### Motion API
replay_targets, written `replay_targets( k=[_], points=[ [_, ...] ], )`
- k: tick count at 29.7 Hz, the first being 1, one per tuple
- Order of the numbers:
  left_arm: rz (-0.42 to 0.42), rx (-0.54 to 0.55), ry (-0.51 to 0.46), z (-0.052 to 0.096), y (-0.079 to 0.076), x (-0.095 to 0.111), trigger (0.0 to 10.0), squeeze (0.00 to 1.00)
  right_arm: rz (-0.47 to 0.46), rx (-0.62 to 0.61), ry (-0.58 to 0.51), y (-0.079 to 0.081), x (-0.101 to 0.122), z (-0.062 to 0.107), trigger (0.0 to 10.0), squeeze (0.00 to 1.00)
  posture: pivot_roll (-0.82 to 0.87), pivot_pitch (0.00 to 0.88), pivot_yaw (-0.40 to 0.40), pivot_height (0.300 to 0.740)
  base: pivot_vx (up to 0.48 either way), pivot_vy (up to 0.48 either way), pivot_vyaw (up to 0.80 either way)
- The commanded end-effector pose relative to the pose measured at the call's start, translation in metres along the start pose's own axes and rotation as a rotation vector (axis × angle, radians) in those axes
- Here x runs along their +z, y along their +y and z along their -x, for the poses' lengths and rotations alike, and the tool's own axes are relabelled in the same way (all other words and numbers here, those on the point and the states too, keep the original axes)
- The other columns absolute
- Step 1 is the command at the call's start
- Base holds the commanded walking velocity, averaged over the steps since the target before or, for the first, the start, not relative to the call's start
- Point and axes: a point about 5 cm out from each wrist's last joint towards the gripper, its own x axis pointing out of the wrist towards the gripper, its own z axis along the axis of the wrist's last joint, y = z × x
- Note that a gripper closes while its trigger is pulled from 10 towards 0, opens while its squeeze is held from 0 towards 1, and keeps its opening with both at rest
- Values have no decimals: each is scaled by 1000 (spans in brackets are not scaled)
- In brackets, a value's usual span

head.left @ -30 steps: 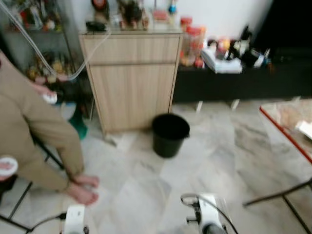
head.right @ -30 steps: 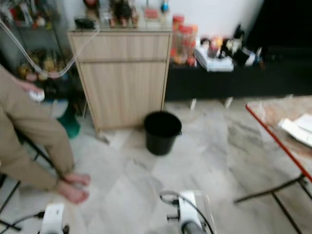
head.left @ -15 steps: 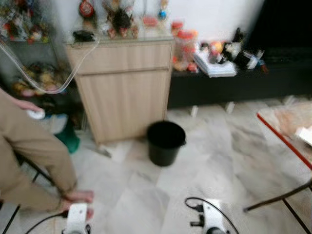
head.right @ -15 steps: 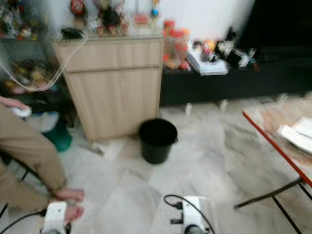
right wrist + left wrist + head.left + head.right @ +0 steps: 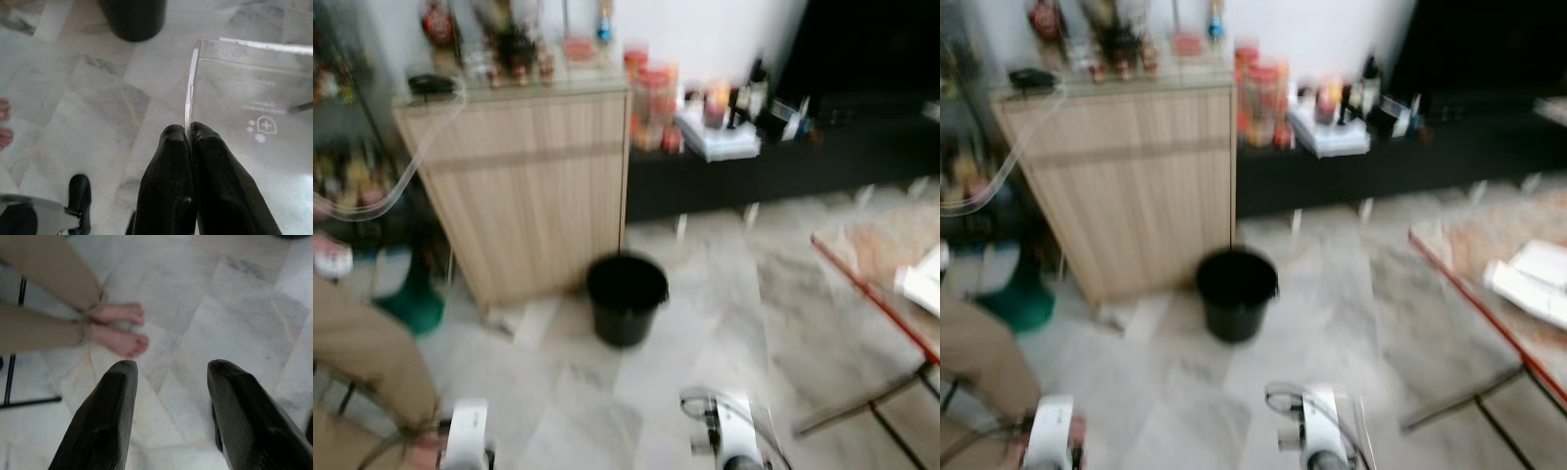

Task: Picking trash to rubbish bin

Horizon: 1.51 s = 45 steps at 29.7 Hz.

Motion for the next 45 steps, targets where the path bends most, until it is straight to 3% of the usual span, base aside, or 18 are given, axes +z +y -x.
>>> replay_targets(
  k=[1,30,45],
  points=[
    [-2,-24,5,0,-9,-1,10000,0,-1,-22,2,-9,-2,1,10000,0,-11,0,-20,740,330,0,0],
    [-10,-23,0,0,-6,2,10000,0,-5,28,6,1,-3,1,10000,0,-14,0,-6,740,331,0,83],
    [-7,-16,12,1,-4,-3,10000,0,-65,-17,19,-6,-6,1,10000,0,-12,10,-7,740,331,0,68]
  ],
)
